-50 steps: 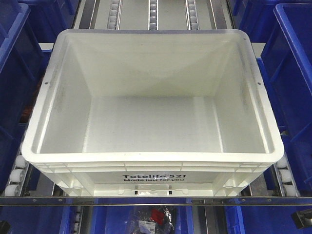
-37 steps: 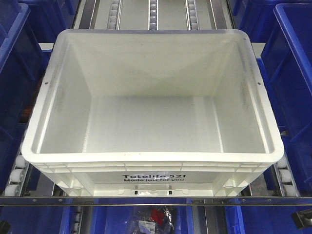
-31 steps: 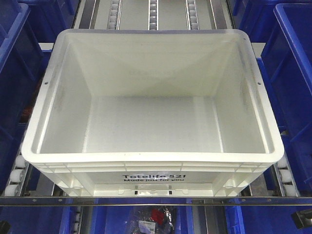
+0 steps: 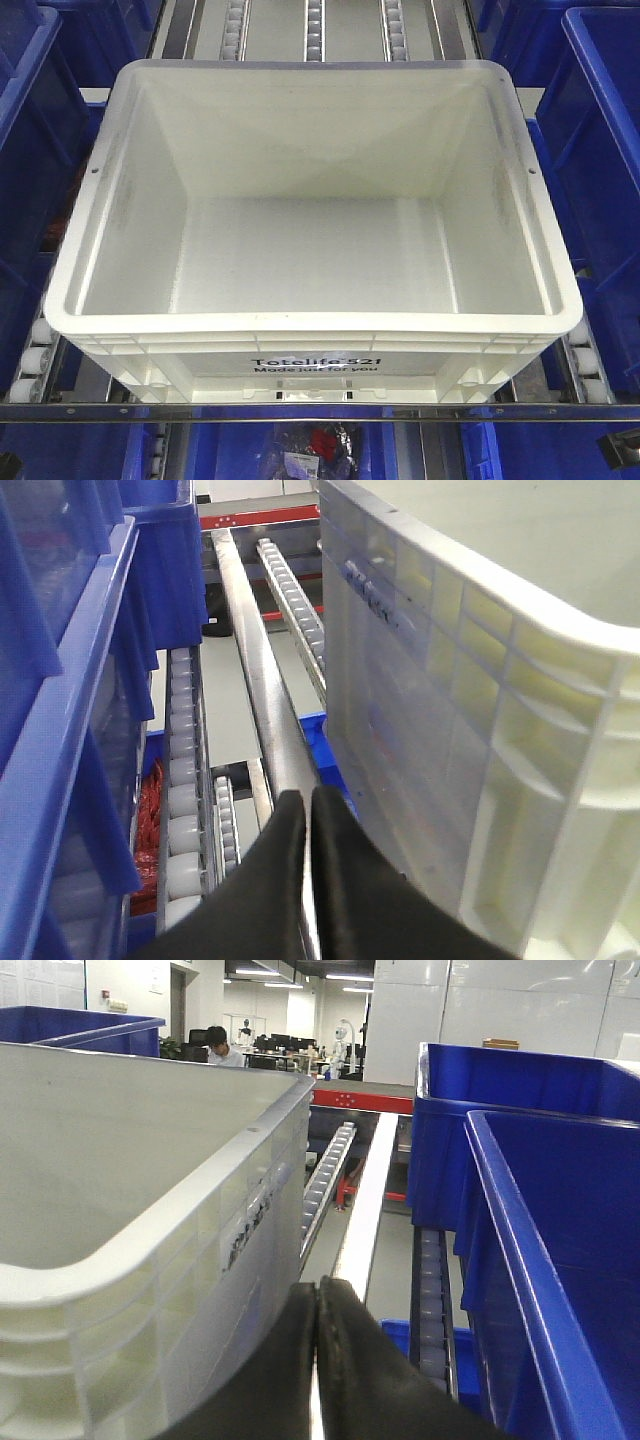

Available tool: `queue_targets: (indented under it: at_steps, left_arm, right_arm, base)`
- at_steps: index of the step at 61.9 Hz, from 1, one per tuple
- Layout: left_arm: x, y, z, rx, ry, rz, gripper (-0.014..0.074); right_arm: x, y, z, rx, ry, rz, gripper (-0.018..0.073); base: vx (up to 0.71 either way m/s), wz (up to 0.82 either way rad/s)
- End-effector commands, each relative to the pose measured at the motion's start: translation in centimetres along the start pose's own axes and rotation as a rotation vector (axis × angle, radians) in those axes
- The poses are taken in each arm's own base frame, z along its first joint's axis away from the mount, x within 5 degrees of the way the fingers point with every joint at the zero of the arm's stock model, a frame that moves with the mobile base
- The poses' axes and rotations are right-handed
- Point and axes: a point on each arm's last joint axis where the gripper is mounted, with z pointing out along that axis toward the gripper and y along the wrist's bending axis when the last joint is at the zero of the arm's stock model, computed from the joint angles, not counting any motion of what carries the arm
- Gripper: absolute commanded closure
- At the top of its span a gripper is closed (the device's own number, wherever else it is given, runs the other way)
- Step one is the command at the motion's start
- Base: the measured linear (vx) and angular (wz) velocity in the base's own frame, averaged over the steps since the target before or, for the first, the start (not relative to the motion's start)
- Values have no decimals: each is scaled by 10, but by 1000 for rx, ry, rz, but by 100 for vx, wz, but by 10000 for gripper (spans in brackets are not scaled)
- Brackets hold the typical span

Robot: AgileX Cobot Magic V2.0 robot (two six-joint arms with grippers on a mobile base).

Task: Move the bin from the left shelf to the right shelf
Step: 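Lower both open grippers toward the white tote's side rims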

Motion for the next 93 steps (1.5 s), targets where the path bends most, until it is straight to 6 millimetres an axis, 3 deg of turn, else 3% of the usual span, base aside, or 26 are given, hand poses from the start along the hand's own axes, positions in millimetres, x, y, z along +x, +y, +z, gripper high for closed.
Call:
queue_targets:
  at_steps: [1,14,32,42,55,63,73,78,93]
  left_arm:
    - [-16,1,-3,-5,-114,-5,604]
    - [-20,1,-4,-8,-153,-6,604]
    - [-51,4,-14,-40,-502,-12,604]
    - [-74,4,-23,-13,-474,-84,604]
    - [-127,2,-51,46,-262,-150,604]
    - [-158,-3,-52,111,-128,-209,604]
    - [-191,-4,-30,131,-47,-177,604]
    - [-199,-5,-8,140,-7,-167,604]
    - [-200,-3,52,124,52,-238,604]
  right_arm:
    - [-1,-1,-1,16,-65,-9,566]
    - [-7,-2,-1,27,-130,-17,566]
    - [-37,-6,-9,71,-419,10,566]
    - [-60,-7,-11,37,-273,28,566]
    - [-114,-9,-16,-18,-7,40,566]
    - [-146,-9,-5,-61,128,82,566]
    - [-172,-5,22,-138,266,181,566]
    - [-178,-3,40,-168,320,219,566]
    - [-161,1,94,-195,455,200,566]
  base:
    - [0,0]
    - [0,0]
    - [0,0]
    - [0,0]
    - [0,0]
    - [0,0]
    - [0,0]
    - [0,0]
    - [0,0]
